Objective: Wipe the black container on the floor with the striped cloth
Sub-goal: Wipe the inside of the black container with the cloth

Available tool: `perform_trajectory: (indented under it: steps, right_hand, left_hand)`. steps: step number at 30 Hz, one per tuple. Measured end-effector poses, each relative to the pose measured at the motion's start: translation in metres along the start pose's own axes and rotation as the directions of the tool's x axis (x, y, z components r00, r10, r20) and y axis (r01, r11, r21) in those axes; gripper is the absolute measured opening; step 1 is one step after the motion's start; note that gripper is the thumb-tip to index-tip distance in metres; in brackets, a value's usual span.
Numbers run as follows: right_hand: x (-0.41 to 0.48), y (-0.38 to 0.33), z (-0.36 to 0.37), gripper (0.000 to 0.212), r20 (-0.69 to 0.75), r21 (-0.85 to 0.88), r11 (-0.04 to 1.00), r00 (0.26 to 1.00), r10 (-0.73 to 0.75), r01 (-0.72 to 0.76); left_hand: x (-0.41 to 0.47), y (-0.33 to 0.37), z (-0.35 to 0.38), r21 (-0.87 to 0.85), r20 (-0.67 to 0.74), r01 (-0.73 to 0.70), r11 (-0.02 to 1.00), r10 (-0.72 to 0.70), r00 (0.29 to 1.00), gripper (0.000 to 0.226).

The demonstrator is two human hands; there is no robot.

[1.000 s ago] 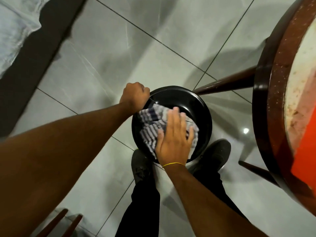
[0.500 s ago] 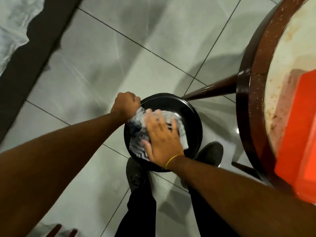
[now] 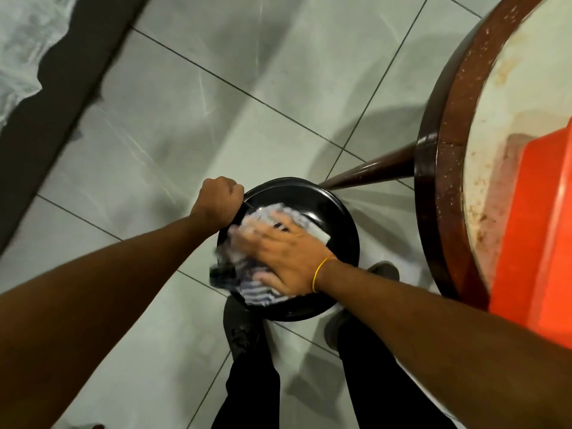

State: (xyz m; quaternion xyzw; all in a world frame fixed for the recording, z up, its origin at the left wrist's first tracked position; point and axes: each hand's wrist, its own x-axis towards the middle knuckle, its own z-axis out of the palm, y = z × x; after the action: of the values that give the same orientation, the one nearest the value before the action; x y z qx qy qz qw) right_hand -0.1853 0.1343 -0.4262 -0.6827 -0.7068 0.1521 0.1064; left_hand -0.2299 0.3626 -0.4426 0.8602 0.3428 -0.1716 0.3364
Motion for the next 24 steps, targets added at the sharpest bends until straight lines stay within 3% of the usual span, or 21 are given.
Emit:
perform_trajectory:
  steps: [2, 5, 8, 10, 12, 15, 18, 21, 24]
  right_hand:
    - [0.002, -0.005, 0.0, 0.079, -0.129, 0.001, 0.92, 0.912, 0.388, -0.391]
    - [0.016, -0.012, -0.007, 0.073, -0.198, 0.106, 0.62, 0.595, 0.779, -0.777]
    - [0.033, -0.022, -0.017, 0.066, -0.18, 0.256, 0.251, 0.209, 0.961, -0.933]
    - [0.043, -0.024, -0.026, 0.065, -0.096, 0.332, 0.079, 0.05, 0.994, -0.94]
    - [0.045, -0.024, -0.033, 0.066, -0.005, 0.359, 0.025, 0.025, 1.0, -0.933]
    - [0.03, -0.017, -0.048, 0.071, 0.052, 0.399, 0.042, 0.068, 0.996, -0.916]
    - [0.002, -0.004, -0.062, 0.077, 0.074, 0.422, 0.046, 0.085, 0.994, -0.905]
    - [-0.014, 0.006, -0.07, 0.081, 0.187, 0.452, 0.03, 0.128, 0.974, -0.892]
    - [-0.016, 0.015, -0.073, 0.081, 0.326, 0.453, -0.04, 0.123, 0.937, -0.891]
  left_hand:
    - [-0.001, -0.001, -0.003, -0.087, 0.012, -0.031, 0.996, 0.032, 0.999, 0.033]
    - [-0.002, -0.009, -0.003, -0.143, 0.02, -0.118, 0.983, 0.123, 0.992, 0.034]
    - [-0.003, -0.007, -0.002, -0.178, -0.026, -0.049, 0.983, 0.046, 0.999, 0.029]
    - [-0.004, -0.002, -0.002, -0.174, -0.037, -0.031, 0.984, 0.025, 0.999, 0.028]
    - [-0.005, 0.002, -0.002, -0.115, -0.021, -0.014, 0.993, 0.012, 1.0, 0.029]
    - [-0.012, 0.009, -0.005, 0.021, -0.062, 0.049, 0.999, -0.048, 0.997, 0.036]
    - [-0.03, 0.03, -0.007, 0.025, -0.16, -0.083, 0.996, 0.086, 0.983, 0.043]
    - [-0.045, 0.061, -0.004, 0.017, 0.033, -0.204, 0.979, 0.203, 0.979, 0.056]
    - [-0.05, 0.08, 0.001, 0.104, 0.128, -0.162, 0.981, 0.149, 0.981, 0.067]
